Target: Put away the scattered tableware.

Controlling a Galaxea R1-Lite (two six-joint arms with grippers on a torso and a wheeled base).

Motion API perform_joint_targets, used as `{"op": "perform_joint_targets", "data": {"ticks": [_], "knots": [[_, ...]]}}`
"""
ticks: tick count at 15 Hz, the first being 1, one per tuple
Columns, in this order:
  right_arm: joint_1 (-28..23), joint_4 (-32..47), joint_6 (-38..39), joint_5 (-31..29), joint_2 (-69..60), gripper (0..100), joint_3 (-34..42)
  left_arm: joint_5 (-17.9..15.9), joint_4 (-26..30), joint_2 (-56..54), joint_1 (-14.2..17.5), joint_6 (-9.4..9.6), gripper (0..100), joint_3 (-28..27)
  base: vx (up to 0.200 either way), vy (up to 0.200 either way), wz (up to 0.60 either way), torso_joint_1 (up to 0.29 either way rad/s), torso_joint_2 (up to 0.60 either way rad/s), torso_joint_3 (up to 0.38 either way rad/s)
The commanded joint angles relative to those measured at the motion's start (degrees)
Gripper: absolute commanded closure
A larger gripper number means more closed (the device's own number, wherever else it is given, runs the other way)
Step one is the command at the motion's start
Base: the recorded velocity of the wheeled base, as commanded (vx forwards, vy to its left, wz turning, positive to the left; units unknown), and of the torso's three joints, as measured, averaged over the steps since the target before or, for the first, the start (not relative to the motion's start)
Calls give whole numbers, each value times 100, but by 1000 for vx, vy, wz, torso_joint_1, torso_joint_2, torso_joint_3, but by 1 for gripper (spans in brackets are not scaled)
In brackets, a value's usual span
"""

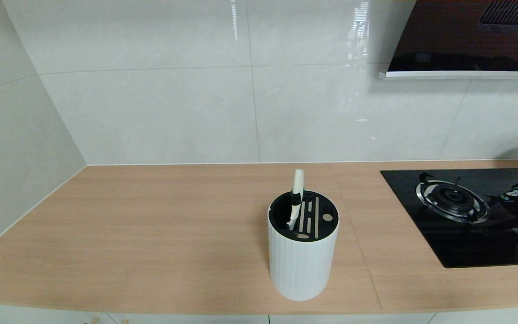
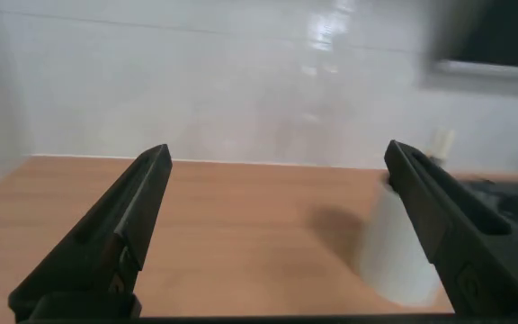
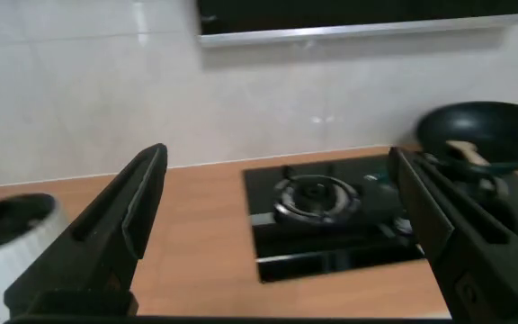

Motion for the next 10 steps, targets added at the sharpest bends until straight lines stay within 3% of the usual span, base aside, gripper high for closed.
{"op": "perform_joint_targets", "data": {"ticks": [1, 2, 3, 4, 5, 6, 7, 10], "knots": [[-294, 42, 7, -228, -550, 0, 454, 383, -272, -388, 243, 242, 0, 744, 0, 0, 0, 0, 0, 0], [-294, 34, -10, -316, -550, 0, 762, 787, -483, -388, 243, 418, 0, 1245, 0, 0, 0, 0, 0, 0], [-285, -46, -46, -333, -558, 0, 1166, 1042, -509, -388, 243, 814, 0, 1491, 0, 0, 0, 0, 0, 0], [-241, -353, -151, -316, -717, 0, 1649, 1569, -201, -388, 243, 840, 0, 1491, 0, 0, 0, 0, 0, 0], [-197, -503, -160, -298, -805, 0, 1904, 1868, 97, -388, 243, 796, 0, 1491, 0, 0, 0, 0, 0, 0], [-197, -230, -72, -289, -805, 0, 1895, 1842, 704, -388, 243, 778, 0, 1473, 0, 0, 0, 0, 0, 0], [-197, -125, -2, -281, -805, 0, 1895, 1701, 704, -388, 243, 743, 0, 1456, 0, 0, 0, 0, 0, 0], [-180, 157, 16, -140, -796, 0, 1895, 163, 765, -388, 243, 638, 0, 1491, 0, 0, 0, 0, 0, 0]]}}
